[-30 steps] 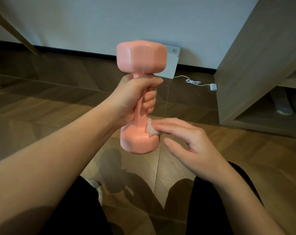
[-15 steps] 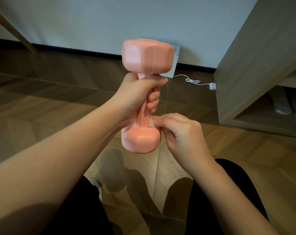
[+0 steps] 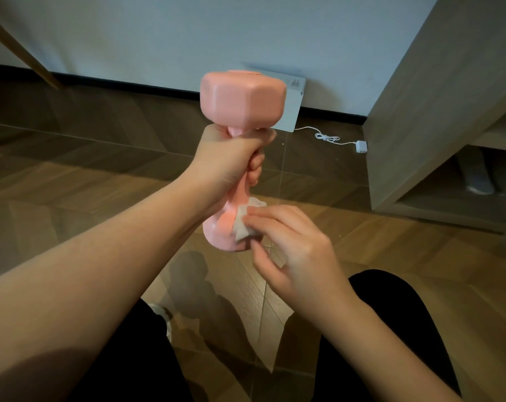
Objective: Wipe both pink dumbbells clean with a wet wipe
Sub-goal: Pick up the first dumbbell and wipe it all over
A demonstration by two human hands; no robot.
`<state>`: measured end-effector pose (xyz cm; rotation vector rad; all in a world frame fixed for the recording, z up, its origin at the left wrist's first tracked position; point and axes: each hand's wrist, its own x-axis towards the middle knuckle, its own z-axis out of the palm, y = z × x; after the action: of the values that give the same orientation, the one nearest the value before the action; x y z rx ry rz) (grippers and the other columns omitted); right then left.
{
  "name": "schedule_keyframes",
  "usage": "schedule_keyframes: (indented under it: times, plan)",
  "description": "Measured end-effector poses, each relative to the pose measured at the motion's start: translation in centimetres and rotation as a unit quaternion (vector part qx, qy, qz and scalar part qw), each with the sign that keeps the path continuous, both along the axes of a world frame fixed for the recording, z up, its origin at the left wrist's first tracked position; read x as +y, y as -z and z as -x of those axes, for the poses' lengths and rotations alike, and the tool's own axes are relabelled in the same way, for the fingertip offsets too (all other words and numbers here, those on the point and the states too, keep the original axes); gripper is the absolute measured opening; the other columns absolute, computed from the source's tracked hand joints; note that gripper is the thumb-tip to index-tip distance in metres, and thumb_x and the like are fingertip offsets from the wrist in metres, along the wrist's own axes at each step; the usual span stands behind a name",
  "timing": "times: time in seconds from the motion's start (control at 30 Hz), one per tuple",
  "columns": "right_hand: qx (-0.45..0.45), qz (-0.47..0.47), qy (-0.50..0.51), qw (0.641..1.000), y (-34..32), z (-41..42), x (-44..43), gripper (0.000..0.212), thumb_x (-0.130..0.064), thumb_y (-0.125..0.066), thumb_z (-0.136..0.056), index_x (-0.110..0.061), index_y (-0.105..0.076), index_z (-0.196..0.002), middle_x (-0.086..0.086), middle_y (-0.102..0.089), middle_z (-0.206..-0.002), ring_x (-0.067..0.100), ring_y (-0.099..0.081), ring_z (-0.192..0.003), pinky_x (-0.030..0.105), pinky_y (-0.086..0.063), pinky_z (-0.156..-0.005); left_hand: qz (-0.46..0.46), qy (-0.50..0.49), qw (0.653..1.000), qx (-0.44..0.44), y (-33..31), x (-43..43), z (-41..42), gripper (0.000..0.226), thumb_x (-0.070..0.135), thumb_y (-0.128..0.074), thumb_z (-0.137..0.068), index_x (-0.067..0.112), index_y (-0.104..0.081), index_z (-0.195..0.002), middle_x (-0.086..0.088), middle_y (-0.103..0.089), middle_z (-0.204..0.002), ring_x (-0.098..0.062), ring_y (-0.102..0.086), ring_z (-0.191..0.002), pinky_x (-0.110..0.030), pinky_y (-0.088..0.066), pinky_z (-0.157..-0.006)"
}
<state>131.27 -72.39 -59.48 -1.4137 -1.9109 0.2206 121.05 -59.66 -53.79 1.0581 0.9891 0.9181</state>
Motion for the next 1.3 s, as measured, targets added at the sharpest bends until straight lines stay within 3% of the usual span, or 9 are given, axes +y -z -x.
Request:
schedule_keyframes:
  times: [0.13, 0.27, 0.37, 0.43, 0.53, 0.7, 0.9, 1.1, 1.3]
  plan:
    - [-0.035, 0.022, 0.029, 0.999, 1.3, 0.0, 0.5, 0.059, -0.024, -0.083, -0.071, -0.010, -0.057, -0.122, 0.006, -0.055, -0.132, 0.017, -0.048, -0.125, 0.020, -0.036, -0.106, 0.022, -0.028, 0.999, -0.026, -0.2, 0.2, 0.0, 0.020, 0.012, -0.070, -0.086, 0.012, -0.056, -0.072, -0.001, -0.043, -0.045, -0.015, -0.039, -0.042, -0.025, -0.035, -0.046]
    - [0.041, -0.024, 0.032, 0.998, 1.4, -1.2, 1.6, 0.045, -0.008, -0.087, -0.068, -0.005, -0.063, -0.106, 0.007, -0.063, -0.116, 0.016, -0.055, -0.112, 0.024, -0.047, -0.093, 0.020, 0.081, 0.995, -0.060, -0.6, 0.6, 0.6, 0.019, 0.006, -0.067, -0.085, 0.011, -0.055, -0.071, -0.005, -0.050, -0.058, -0.018, -0.047, -0.050, -0.028, -0.040, -0.053]
    - [0.136, 0.011, -0.018, 0.990, 1.2, -2.4, 1.4, 0.045, -0.016, -0.085, -0.073, -0.006, -0.065, -0.112, 0.003, -0.065, -0.118, 0.012, -0.059, -0.113, 0.026, -0.050, -0.093, 0.019, 0.192, 0.979, -0.072, -0.7, 1.2, 1.5, 0.013, 0.016, -0.063, -0.081, 0.013, -0.062, -0.069, -0.006, -0.061, -0.076, -0.019, -0.059, -0.071, -0.032, -0.051, -0.065]
    - [0.176, 0.045, -0.048, 0.982, 0.7, -2.4, 1.0, 0.049, -0.024, -0.084, -0.074, -0.011, -0.064, -0.117, -0.002, -0.064, -0.120, 0.010, -0.059, -0.116, 0.024, -0.049, -0.095, 0.048, 0.220, 0.968, -0.110, -0.6, 1.1, 1.7, 0.029, 0.020, -0.056, -0.083, 0.014, -0.057, -0.055, -0.005, -0.060, -0.069, -0.020, -0.062, -0.069, -0.032, -0.055, -0.066]
    - [0.158, 0.103, -0.053, 0.981, 0.0, -2.2, 1.1, 0.054, -0.029, -0.084, -0.074, -0.015, -0.063, -0.122, -0.008, -0.062, -0.124, 0.006, -0.056, -0.118, 0.023, -0.048, -0.096, 0.079, 0.189, 0.970, -0.131, -0.3, 0.6, 1.1, 0.042, 0.016, -0.053, -0.089, 0.017, -0.043, -0.048, 0.002, -0.039, -0.042, -0.012, -0.041, -0.037, -0.023, -0.041, -0.045]
    - [0.104, 0.215, -0.105, 0.965, -1.1, -3.9, 1.6, 0.049, -0.028, -0.063, -0.090, -0.029, -0.052, -0.138, -0.021, -0.051, -0.139, -0.006, -0.046, -0.128, 0.012, -0.038, -0.103, 0.065, 0.099, 0.990, -0.070, 0.0, 0.4, 0.5, 0.041, 0.008, -0.054, -0.092, 0.016, -0.038, -0.055, 0.002, -0.031, -0.038, -0.013, -0.029, -0.032, -0.023, -0.027, -0.044]
    - [0.034, 0.119, -0.037, 0.992, -1.8, -3.1, 2.7, 0.030, 0.000, -0.063, -0.091, -0.013, -0.072, -0.116, -0.003, -0.072, -0.114, 0.007, -0.065, -0.109, 0.027, -0.051, -0.096, 0.057, 0.054, 0.996, -0.035, -0.2, -0.6, -0.3, 0.038, 0.007, -0.060, -0.090, 0.014, -0.042, -0.057, -0.002, -0.033, -0.042, -0.016, -0.029, -0.037, -0.027, -0.025, -0.046]
    - [-0.048, 0.046, -0.028, 0.997, -2.7, -2.3, 1.6, 0.026, 0.002, -0.069, -0.084, -0.008, -0.075, -0.108, 0.006, -0.075, -0.105, 0.020, -0.071, -0.100, 0.037, -0.060, -0.083, 0.073, 0.009, 0.997, -0.033, -0.2, 0.0, -0.2, 0.037, 0.008, -0.059, -0.089, 0.016, -0.042, -0.057, -0.001, -0.032, -0.044, -0.016, -0.027, -0.039, -0.025, -0.027, -0.045]
    - [-0.038, 0.060, -0.013, 0.997, -3.2, -1.9, 2.8, 0.023, 0.005, -0.064, -0.086, -0.006, -0.076, -0.102, 0.008, -0.075, -0.102, 0.024, -0.071, -0.097, 0.042, -0.058, -0.081, 0.038, -0.011, 0.999, -0.032, -0.5, -0.1, -0.4, 0.038, 0.004, -0.059, -0.086, 0.015, -0.041, -0.055, -0.002, -0.028, -0.043, -0.016, -0.025, -0.037, -0.024, -0.023, -0.045]
